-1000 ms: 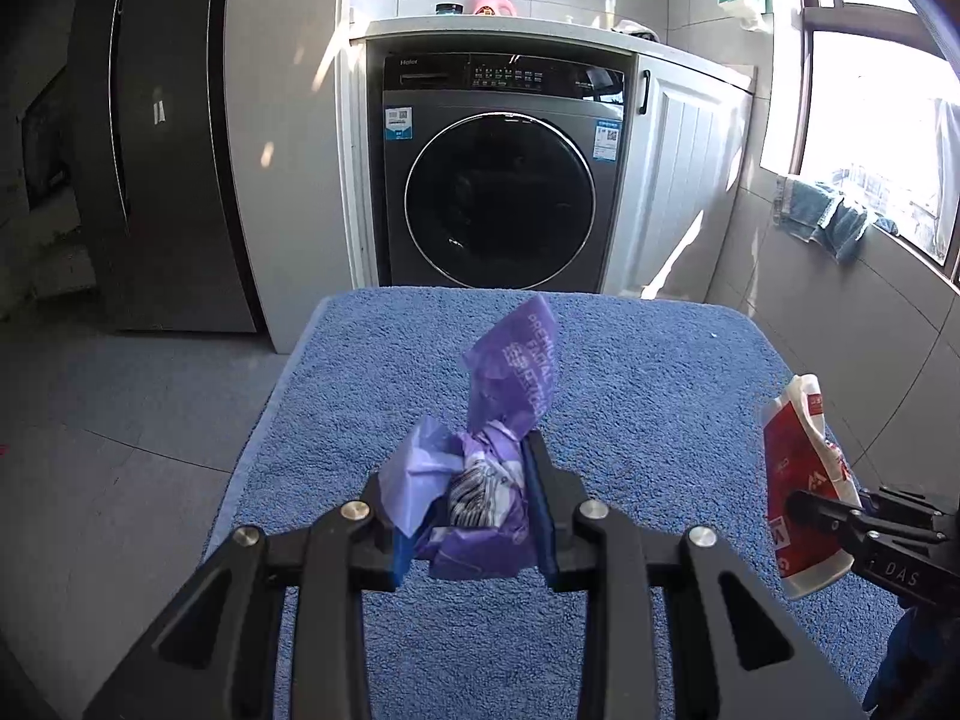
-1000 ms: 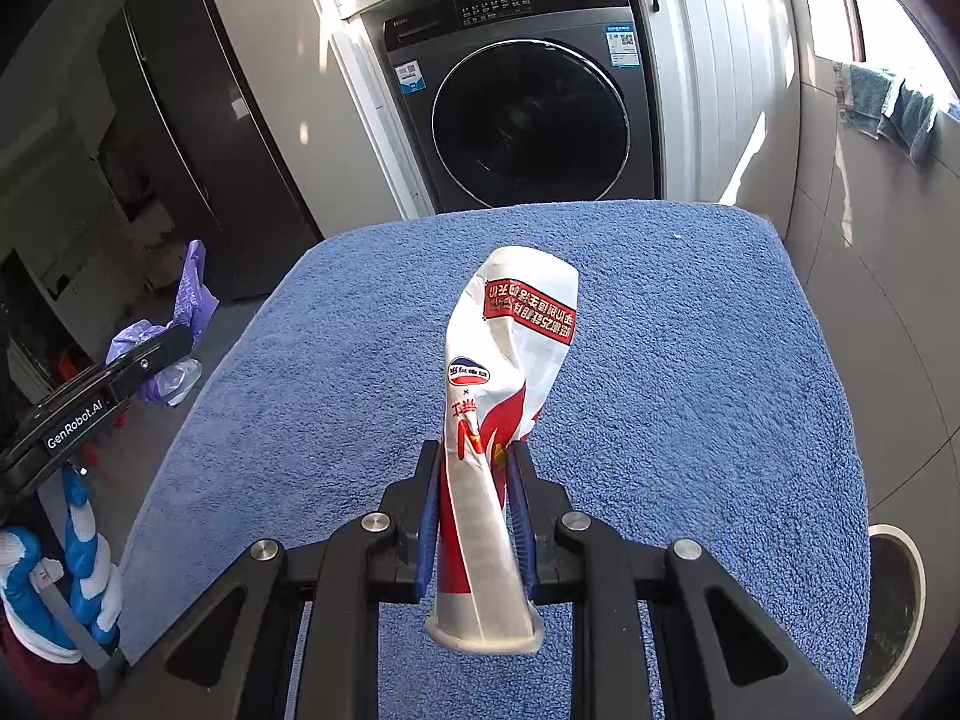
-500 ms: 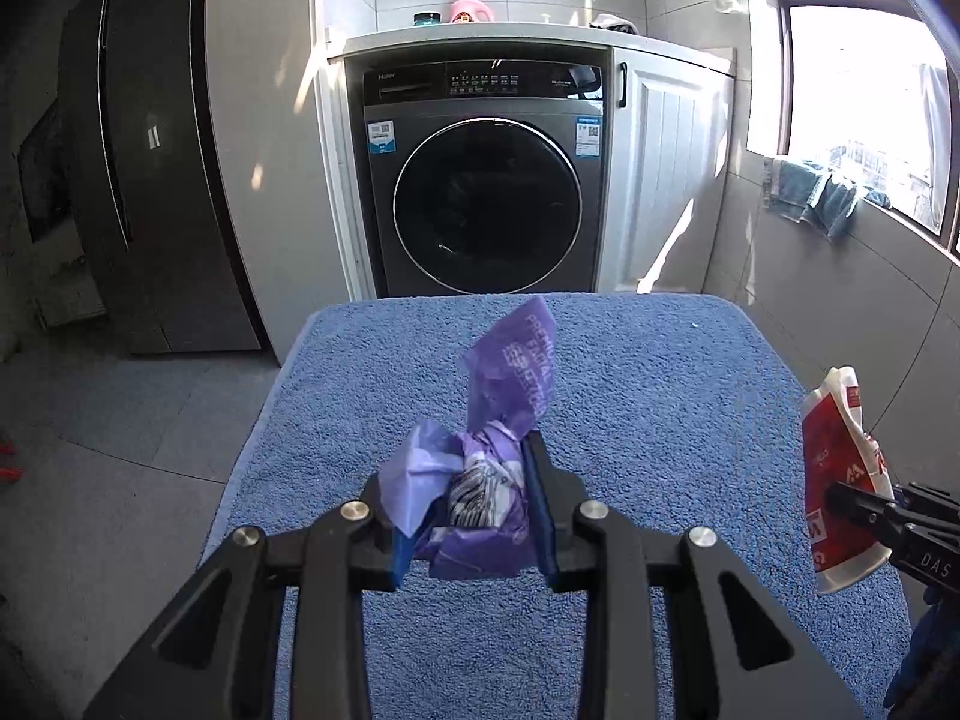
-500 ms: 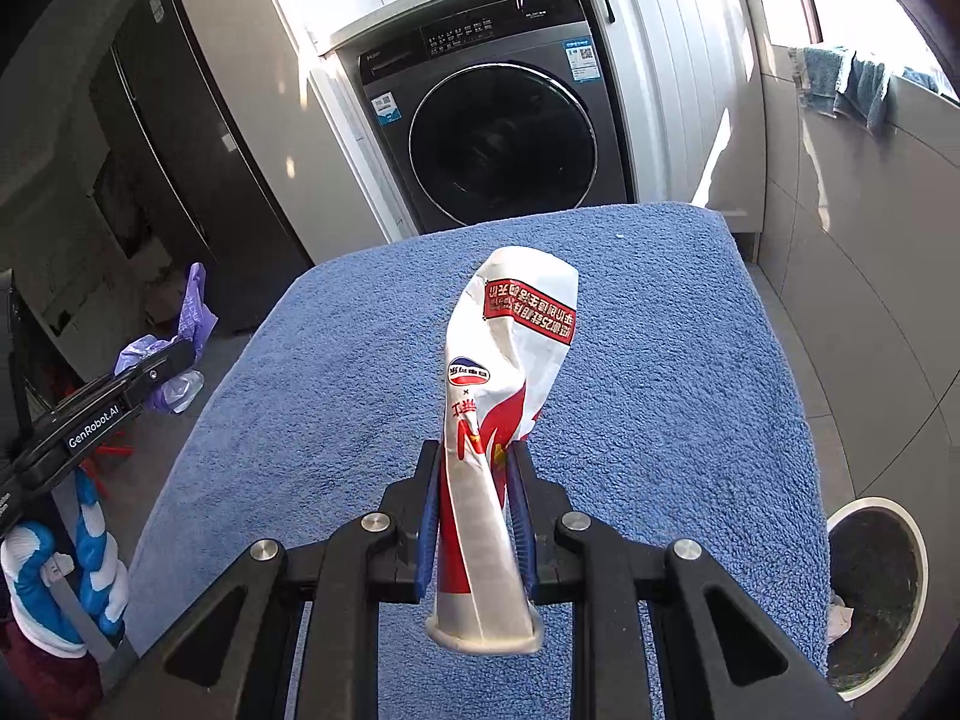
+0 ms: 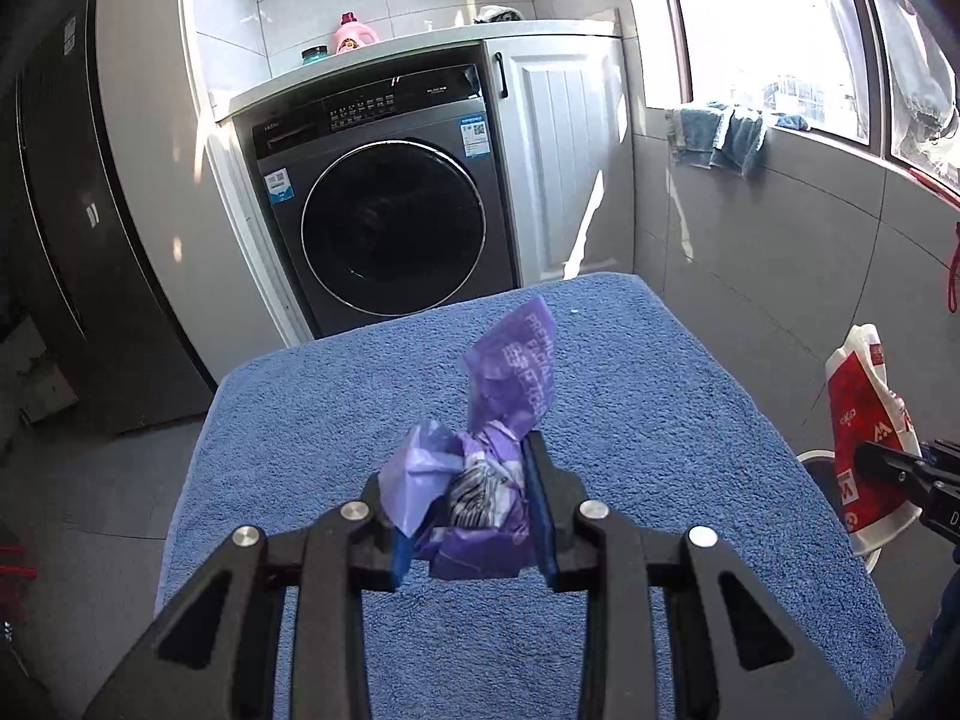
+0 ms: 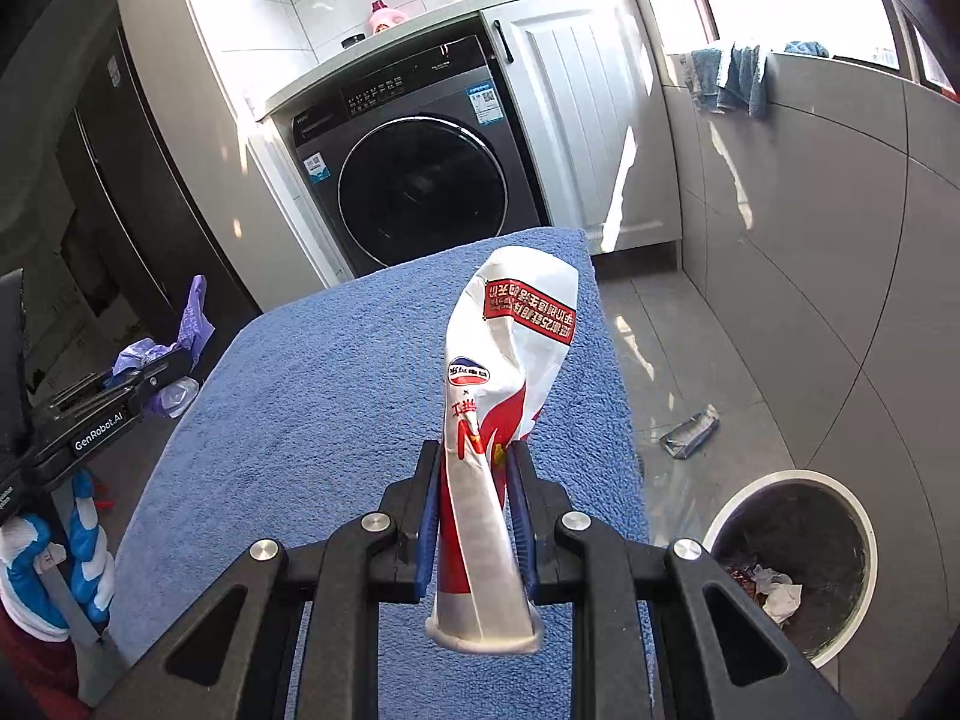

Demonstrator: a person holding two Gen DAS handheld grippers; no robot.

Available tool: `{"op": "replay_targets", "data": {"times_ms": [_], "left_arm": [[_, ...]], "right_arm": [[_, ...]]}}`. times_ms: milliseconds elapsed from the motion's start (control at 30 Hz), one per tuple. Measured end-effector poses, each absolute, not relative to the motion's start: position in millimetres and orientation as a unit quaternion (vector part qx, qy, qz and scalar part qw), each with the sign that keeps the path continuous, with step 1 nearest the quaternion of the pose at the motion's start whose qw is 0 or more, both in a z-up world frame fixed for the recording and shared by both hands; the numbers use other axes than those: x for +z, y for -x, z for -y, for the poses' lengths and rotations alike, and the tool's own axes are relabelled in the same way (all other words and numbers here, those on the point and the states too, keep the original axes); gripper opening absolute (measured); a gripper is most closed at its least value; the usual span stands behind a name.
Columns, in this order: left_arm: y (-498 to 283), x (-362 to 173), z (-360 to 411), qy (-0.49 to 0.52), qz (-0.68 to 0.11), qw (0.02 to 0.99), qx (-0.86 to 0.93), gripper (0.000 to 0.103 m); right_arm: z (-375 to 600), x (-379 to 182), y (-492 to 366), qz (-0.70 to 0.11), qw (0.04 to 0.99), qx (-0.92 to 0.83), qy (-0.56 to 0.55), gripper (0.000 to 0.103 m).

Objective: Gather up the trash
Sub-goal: 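Carry the purple bundle and toothpaste tube toward the bin, then open the left tool over the bin while the right tool releases the toothpaste tube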

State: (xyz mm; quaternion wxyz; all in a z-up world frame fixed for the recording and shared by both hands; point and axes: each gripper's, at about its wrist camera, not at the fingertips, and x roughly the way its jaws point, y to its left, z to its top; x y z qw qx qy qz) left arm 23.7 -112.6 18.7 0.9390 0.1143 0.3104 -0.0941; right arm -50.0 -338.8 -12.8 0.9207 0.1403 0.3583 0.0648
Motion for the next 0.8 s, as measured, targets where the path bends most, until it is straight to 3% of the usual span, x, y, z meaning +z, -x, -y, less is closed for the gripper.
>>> {"op": "replay_targets", "data": {"times_ms": [800], "left_arm": [[-16,-5,303,-0.201,-0.340,0.876,-0.277,0.029]], "right_arm": [[464,-55,110,-0.370,0.910,-0.072,-0.174,0.020]]}}
